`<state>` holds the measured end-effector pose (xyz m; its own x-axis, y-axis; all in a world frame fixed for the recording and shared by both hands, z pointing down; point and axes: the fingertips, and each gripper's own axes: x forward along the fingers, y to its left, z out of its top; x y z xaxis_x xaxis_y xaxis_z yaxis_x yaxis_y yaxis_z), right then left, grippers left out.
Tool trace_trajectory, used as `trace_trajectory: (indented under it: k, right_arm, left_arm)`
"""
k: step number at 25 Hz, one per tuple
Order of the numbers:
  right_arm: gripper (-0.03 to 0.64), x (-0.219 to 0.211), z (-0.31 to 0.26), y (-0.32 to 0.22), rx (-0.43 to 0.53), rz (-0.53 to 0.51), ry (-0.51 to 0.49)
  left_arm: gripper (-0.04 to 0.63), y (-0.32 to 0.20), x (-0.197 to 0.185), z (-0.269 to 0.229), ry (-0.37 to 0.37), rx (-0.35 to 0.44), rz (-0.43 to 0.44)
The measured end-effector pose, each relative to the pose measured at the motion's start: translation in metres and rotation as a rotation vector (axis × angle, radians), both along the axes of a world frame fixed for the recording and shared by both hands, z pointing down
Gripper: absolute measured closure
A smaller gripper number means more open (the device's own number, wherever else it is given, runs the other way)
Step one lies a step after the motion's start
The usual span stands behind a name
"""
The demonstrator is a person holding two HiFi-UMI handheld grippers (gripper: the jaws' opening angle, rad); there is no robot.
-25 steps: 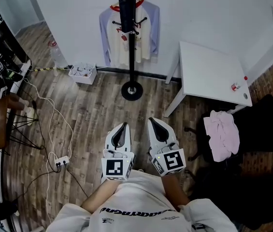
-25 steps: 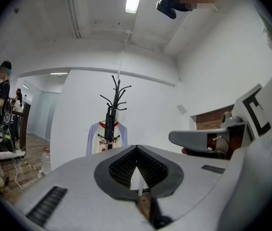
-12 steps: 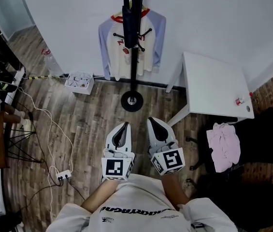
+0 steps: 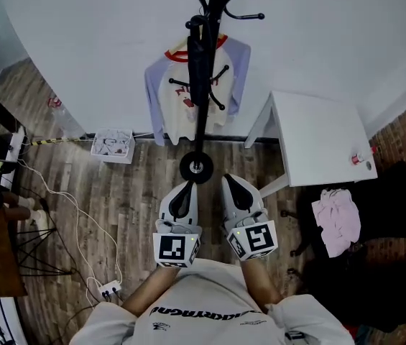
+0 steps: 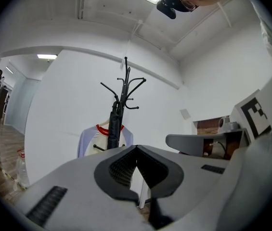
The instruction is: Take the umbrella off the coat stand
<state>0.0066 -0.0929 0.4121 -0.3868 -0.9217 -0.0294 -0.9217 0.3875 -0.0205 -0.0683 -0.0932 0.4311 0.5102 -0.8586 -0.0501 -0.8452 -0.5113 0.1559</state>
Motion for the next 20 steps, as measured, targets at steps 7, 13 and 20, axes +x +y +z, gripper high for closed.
trace_trajectory:
  k: [7,13,20]
  right_arm:
    - [0.617,-0.024,-0.006,-0.051,0.001,0.068,0.026]
    - [0.617,-0.025,-0.008,-0.077,0.002,0.095,0.04]
    - [0.617,-0.011,-0.01,-0.107,0.022,0.091,0.037]
  left_arm:
    - [0.598,-0.055,-0.022,-0.002,0.011,-0.013,0.089]
    - [0.598,-0.089,-0.021,0.0,0.016,-0.033,0.129]
    - [0.597,-0.124,-0.006,-0.002,0.02,-0.01,0.135]
